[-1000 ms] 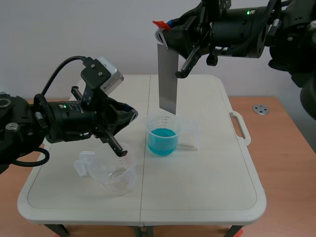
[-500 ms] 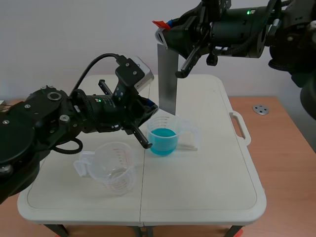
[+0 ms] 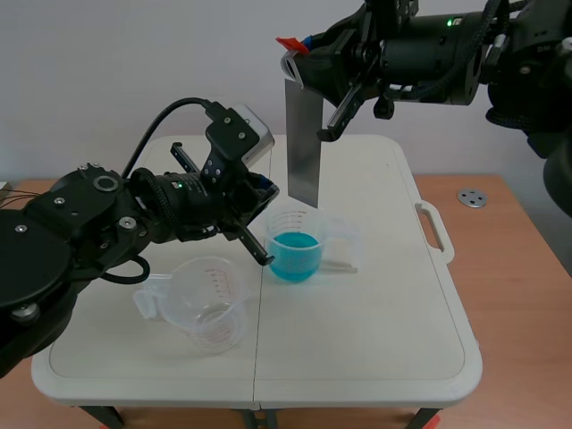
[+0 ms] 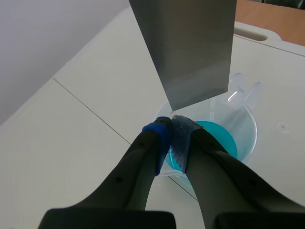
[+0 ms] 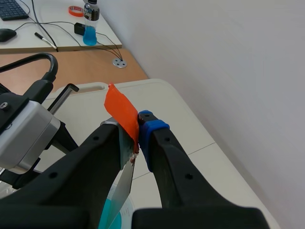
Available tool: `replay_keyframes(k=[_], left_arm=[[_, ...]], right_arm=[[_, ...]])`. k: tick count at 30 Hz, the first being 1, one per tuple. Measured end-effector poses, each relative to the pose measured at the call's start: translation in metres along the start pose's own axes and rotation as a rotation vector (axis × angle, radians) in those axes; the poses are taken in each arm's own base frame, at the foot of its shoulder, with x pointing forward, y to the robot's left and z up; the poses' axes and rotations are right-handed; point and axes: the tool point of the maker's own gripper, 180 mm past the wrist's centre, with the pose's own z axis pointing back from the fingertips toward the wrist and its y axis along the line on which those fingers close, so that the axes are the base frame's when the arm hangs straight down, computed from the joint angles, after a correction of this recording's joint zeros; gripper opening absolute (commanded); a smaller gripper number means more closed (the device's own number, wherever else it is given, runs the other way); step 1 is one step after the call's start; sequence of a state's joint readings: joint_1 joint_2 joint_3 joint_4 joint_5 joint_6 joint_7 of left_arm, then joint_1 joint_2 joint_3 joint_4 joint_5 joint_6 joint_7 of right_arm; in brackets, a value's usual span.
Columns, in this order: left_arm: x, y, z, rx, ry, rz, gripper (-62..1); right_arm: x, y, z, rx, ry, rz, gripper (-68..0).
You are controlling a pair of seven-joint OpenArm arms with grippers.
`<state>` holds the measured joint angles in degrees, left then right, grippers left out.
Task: Hold the metal plate by the orange handle, dip it into the blue solution, take it out and point at it, then put the plate back in the beaker on the left.
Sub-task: 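Point at the plate with the left hand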
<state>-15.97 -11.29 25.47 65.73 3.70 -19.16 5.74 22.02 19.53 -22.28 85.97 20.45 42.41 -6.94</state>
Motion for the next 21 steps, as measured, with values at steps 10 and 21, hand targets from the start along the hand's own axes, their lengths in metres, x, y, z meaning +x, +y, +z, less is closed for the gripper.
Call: replay_keyframes(k=[10, 21], left_arm=[[-0.004, 0.003, 0.001, 0.014, 0.015, -0.007, -59.0], [-0.067, 0.028, 0.079, 0.218, 0.103, -0.052, -59.0]], right_arm=[[0.000, 0.000, 0.000, 0.000, 0.000, 0.000, -66.2], [0.000, 0.000, 0.000, 0.000, 0.000, 0.000, -66.2]])
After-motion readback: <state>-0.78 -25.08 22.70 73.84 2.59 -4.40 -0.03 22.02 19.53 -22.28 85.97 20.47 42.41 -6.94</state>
